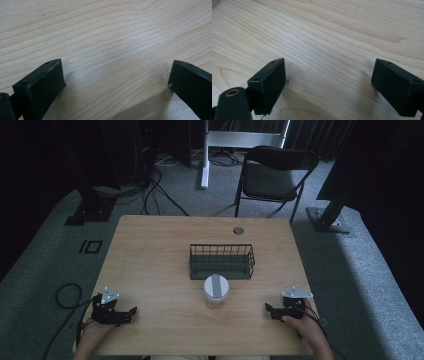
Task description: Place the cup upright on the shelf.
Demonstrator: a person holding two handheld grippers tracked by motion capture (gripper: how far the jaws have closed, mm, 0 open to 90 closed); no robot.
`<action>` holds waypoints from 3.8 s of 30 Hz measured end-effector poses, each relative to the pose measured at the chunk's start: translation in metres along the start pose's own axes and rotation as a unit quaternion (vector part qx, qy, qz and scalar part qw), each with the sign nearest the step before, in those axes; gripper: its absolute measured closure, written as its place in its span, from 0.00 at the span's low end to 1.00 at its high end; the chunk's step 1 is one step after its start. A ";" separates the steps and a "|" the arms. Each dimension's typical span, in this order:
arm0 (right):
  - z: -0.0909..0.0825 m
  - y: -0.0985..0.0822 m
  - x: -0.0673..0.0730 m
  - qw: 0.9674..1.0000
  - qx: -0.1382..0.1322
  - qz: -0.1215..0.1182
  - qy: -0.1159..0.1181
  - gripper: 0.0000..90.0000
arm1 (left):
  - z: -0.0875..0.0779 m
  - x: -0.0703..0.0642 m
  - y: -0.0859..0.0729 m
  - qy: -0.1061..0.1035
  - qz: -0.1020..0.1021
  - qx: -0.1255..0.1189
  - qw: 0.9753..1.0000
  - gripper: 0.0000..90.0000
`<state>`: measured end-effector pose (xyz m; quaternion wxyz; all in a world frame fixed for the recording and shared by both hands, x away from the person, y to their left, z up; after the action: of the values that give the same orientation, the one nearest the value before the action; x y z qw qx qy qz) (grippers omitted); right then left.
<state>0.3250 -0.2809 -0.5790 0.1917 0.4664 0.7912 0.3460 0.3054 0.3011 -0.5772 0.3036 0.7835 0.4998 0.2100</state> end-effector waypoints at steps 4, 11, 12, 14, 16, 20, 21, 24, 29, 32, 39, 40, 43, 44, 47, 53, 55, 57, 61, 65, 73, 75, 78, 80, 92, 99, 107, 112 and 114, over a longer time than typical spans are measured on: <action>0.000 0.000 0.000 1.000 0.000 0.000 0.000 0.13 | 0.000 0.000 0.000 -0.002 0.001 0.000 1.000 0.01; 0.000 0.000 0.000 1.000 0.000 0.000 0.000 0.13 | 0.000 -0.001 0.000 -0.004 0.004 0.000 1.000 0.01; 0.000 0.000 0.000 1.000 0.000 0.000 0.000 0.13 | 0.000 -0.001 0.000 -0.004 0.004 0.000 1.000 0.01; 0.000 0.000 0.000 1.000 0.000 0.000 0.000 0.13 | 0.000 -0.001 0.000 -0.004 0.003 0.000 1.000 0.01; 0.000 0.000 0.000 1.000 0.000 0.000 0.000 0.13 | 0.000 -0.001 0.000 -0.004 0.003 0.000 1.000 0.01; 0.000 0.000 0.001 1.000 0.000 0.000 -0.001 0.13 | 0.000 -0.001 0.000 -0.004 0.003 0.000 1.000 0.01; 0.000 0.000 0.001 1.000 0.000 0.001 -0.002 0.13 | 0.000 -0.001 0.000 -0.004 0.003 0.000 1.000 0.01; 0.001 0.001 0.002 1.000 0.000 0.001 -0.002 0.13 | 0.000 -0.001 0.000 -0.004 0.004 0.000 1.000 0.01; 0.001 0.002 0.003 1.000 -0.003 -0.002 -0.002 0.15 | 0.000 -0.001 0.000 -0.004 0.004 0.000 1.000 0.01; 0.002 0.004 0.007 1.000 -0.012 0.001 -0.003 0.15 | 0.000 -0.001 0.000 -0.004 0.004 0.000 1.000 0.01; -0.001 0.014 0.011 1.000 -0.021 -0.004 -0.009 0.15 | 0.000 -0.001 0.000 -0.004 0.004 0.000 1.000 0.01; -0.001 0.014 0.011 1.000 -0.021 -0.004 -0.009 0.15 | 0.000 -0.001 0.000 -0.004 0.004 0.000 1.000 0.01; -0.002 0.018 0.015 1.000 -0.023 -0.013 -0.001 0.15 | 0.000 -0.001 0.000 -0.004 0.004 0.000 1.000 0.01; -0.002 0.020 0.019 1.000 -0.024 -0.015 0.003 0.15 | 0.000 -0.001 0.000 -0.004 0.004 0.000 1.000 0.01; -0.002 0.020 0.020 1.000 -0.025 -0.017 0.005 0.15 | 0.000 -0.001 0.000 -0.004 0.004 0.000 1.000 0.01; -0.003 0.026 0.030 0.999 -0.030 -0.027 0.016 0.15 | 0.000 -0.001 0.000 -0.004 0.004 0.000 1.000 0.01; -0.002 0.028 0.036 0.998 -0.037 -0.032 0.029 0.15 | 0.000 -0.001 0.000 -0.004 0.003 0.000 1.000 0.01; -0.001 0.029 0.040 0.998 -0.040 -0.033 0.039 0.15 | 0.000 -0.001 0.000 -0.004 0.003 0.000 1.000 0.01; 0.001 0.031 0.046 0.997 -0.042 -0.040 0.048 0.15 | 0.000 -0.001 0.000 -0.004 0.003 0.000 1.000 0.01; 0.001 0.034 0.052 0.996 -0.047 -0.048 0.054 0.15 | 0.000 -0.001 0.000 -0.004 0.003 0.000 1.000 0.01; 0.002 0.041 0.066 0.994 -0.053 -0.063 0.069 0.15 | 0.000 -0.001 0.000 -0.004 0.004 0.000 1.000 0.01; 0.003 0.042 0.069 0.994 -0.053 -0.066 0.073 0.15 | 0.000 -0.001 0.000 -0.004 0.004 0.001 1.000 0.01; 0.005 0.045 0.077 0.992 -0.055 -0.077 0.083 0.15 | 0.000 -0.001 0.000 -0.004 0.004 0.000 1.000 0.01; 0.007 0.048 0.084 0.991 -0.057 -0.086 0.091 0.15 | 0.000 -0.001 0.000 -0.004 0.003 0.000 1.000 0.01; 0.014 0.055 0.102 0.986 -0.058 -0.105 0.117 0.15 | 0.000 -0.001 0.000 -0.004 0.003 0.000 1.000 0.01; 0.018 0.059 0.115 0.983 -0.059 -0.115 0.133 0.15 | 0.000 -0.001 0.000 -0.004 0.003 0.000 1.000 0.01; 0.023 0.063 0.125 0.981 -0.061 -0.110 0.147 0.14 | 0.000 -0.001 0.000 -0.004 0.003 0.000 1.000 0.01; 0.026 0.065 0.131 0.979 -0.066 -0.110 0.155 0.14 | 0.000 -0.001 0.000 -0.004 0.003 0.000 1.000 0.01; 0.028 0.067 0.134 0.979 -0.068 -0.106 0.160 0.14 | 0.000 -0.001 0.000 -0.004 0.003 0.000 1.000 0.01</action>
<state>0.3175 -0.1321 -0.5475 0.1300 0.3046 0.8310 0.4469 0.3050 0.3005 -0.5773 0.3051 0.7855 0.4966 0.2081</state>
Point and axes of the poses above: each handheld gripper's, and its own axes: z roughly forward along the jaws, y roughly out of its top, x roughly to its left, the point moved 4 cm from there along z, roughly forward along the jaws, and after that the axes turned 1 degree about y, right-handed, at the moved point
